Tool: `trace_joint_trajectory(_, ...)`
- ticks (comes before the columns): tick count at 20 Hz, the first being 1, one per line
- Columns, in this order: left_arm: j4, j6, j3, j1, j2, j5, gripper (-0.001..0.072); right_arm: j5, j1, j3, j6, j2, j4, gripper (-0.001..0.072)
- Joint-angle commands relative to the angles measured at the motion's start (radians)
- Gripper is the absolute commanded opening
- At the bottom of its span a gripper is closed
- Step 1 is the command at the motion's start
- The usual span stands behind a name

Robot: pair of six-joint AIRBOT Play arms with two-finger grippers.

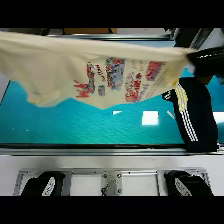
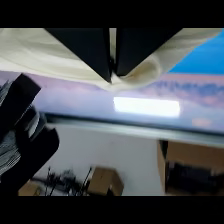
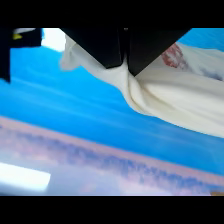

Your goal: Fold the clothes and pants, and hang the long-sleeved shirts on hangers.

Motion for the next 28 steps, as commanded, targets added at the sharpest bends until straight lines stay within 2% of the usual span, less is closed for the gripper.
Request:
trace_joint_trajectory(1, 0.002, -0.006, 0.081, -0.003, 0.161, 0.022, 0.0008, 0.013, -0.002, 0.087, 0.001, 0.156, -0.017, 0.0005)
trace_joint_trajectory(5, 0.002, -0.050, 0.081, -0.003, 0.240, 0.027, 0.0008, 0.013, -0.002, 0.087, 0.011, 0.253, -0.017, 0.0005)
trace_joint_trajectory(8, 0.002, -0.071, 0.076, -0.003, 0.238, -0.022, 0.0008, 0.023, -0.002, 0.087, 0.057, 0.263, -0.017, 0.0005)
trace_joint_trajectory(10, 0.002, -0.105, 0.035, -0.003, 0.217, -0.042, 0.0007, 0.058, -0.002, 0.087, 0.096, 0.228, -0.016, 0.0005)
trace_joint_trajectory(13, 0.002, -0.112, -0.087, -0.003, 0.124, -0.054, 0.0008, 0.148, -0.002, 0.086, 0.159, 0.100, -0.016, 0.0005)
trace_joint_trajectory(16, -0.001, -0.110, -0.209, -0.004, -0.056, -0.026, 0.0008, 0.221, 0.000, 0.086, 0.175, -0.111, -0.016, 0.0005)
trace_joint_trajectory(19, -0.003, -0.080, -0.286, -0.005, -0.305, 0.114, 0.0008, 0.187, 0.028, 0.086, 0.173, -0.372, -0.018, 0.0005)
trace_joint_trajectory(22, -0.020, -0.052, -0.201, -0.007, -0.587, 0.167, 0.0008, 0.014, 0.075, 0.087, 0.165, -0.598, -0.016, 0.0006)
trace_joint_trajectory(25, -0.086, -0.027, -0.017, -0.007, -0.842, 0.087, 0.0008, -0.179, 0.098, 0.090, 0.165, -0.719, 0.042, 0.0020)
trace_joint_trajectory(26, -0.100, -0.028, 0.029, -0.007, -0.896, 0.069, 0.0008, -0.235, 0.097, 0.090, 0.165, -0.739, 0.076, 0.0112)
trace_joint_trajectory(27, -0.106, -0.037, 0.068, 0.001, -0.937, 0.056, 0.0030, -0.281, 0.093, 0.090, 0.165, -0.748, 0.096, 0.0356)
trace_joint_trajectory(28, -0.105, -0.040, 0.105, 0.008, -0.966, 0.031, 0.0293, -0.316, 0.087, 0.090, 0.164, -0.747, 0.098, 0.0612)
